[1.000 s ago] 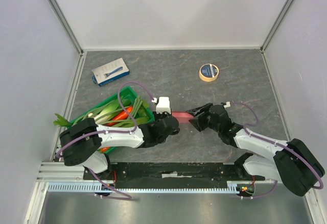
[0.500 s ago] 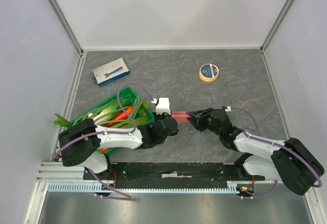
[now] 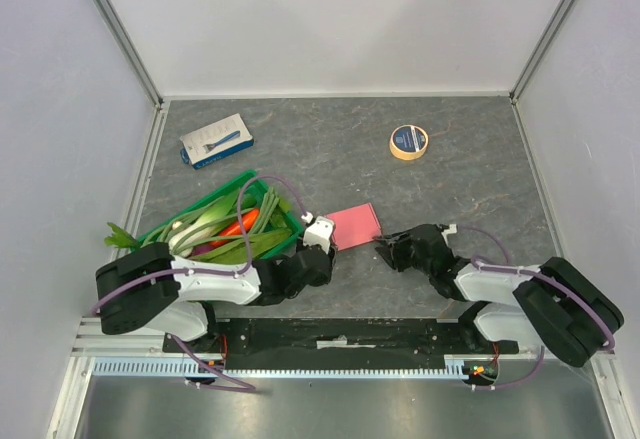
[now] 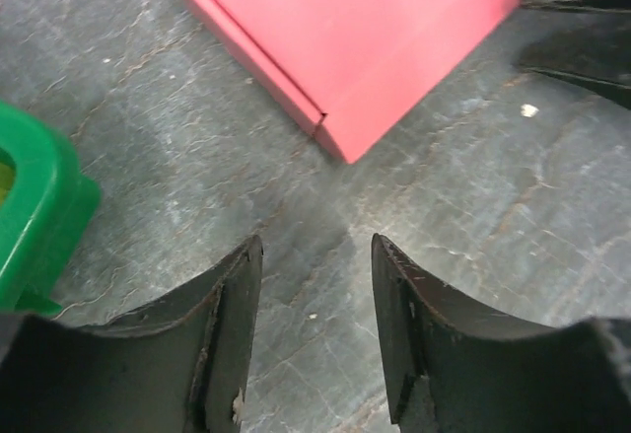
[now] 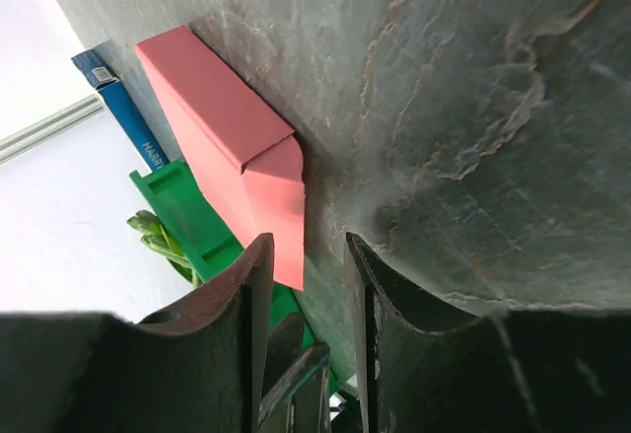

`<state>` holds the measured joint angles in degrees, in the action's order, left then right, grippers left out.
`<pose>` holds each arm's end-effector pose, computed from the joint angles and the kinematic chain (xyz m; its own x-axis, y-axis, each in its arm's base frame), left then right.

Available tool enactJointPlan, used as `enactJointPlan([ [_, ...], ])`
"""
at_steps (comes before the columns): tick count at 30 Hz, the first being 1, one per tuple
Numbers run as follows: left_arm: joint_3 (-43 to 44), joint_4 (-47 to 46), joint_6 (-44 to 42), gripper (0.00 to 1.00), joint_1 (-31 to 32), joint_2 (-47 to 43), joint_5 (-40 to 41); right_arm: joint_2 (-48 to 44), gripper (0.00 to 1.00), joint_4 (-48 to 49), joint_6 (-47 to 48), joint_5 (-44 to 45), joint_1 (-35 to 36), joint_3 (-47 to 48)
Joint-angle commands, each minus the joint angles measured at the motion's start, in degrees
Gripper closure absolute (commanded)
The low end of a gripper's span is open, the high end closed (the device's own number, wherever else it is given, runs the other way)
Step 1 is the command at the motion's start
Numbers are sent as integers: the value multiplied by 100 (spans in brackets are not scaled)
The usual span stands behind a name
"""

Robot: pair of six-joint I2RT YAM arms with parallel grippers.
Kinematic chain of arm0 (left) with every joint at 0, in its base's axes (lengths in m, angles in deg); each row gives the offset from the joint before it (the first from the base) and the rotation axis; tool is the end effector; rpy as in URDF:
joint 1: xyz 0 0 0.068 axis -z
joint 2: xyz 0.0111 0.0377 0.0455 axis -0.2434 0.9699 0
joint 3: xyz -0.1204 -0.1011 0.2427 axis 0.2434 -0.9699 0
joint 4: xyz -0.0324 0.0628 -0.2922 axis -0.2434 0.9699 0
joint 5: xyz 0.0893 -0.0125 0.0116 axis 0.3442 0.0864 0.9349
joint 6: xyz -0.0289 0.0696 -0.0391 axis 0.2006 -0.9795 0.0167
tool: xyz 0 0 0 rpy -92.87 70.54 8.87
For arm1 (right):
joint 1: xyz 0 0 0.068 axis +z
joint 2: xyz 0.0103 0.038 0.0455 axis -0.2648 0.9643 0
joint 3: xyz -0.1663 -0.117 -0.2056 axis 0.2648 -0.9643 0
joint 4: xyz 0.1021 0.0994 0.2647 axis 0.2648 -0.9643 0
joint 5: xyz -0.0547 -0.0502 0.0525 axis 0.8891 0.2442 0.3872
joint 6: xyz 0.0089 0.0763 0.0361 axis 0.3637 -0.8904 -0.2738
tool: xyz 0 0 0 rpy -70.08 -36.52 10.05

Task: Fold the paper box

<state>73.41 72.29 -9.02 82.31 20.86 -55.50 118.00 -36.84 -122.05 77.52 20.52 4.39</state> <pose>0.1482 -0.2648 0.1109 -0.5379 0.1603 -0.8276 0.4231 0.9005 -0.1005 0.1967 0.1346 0.0680 -0.3562 0.9149 0.1902 0.6322 0.0861 0.7700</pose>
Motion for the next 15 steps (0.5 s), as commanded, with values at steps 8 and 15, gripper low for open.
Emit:
enactJointPlan([
  [8, 222, 252, -903, 33, -264, -1697, -1394, -999, 41, -1059, 1965, 302, 7, 564],
  [15, 1275, 567, -551, 37, -2190, -667, -3611, -1259, 49, -2735, 4391, -126, 16, 1537],
])
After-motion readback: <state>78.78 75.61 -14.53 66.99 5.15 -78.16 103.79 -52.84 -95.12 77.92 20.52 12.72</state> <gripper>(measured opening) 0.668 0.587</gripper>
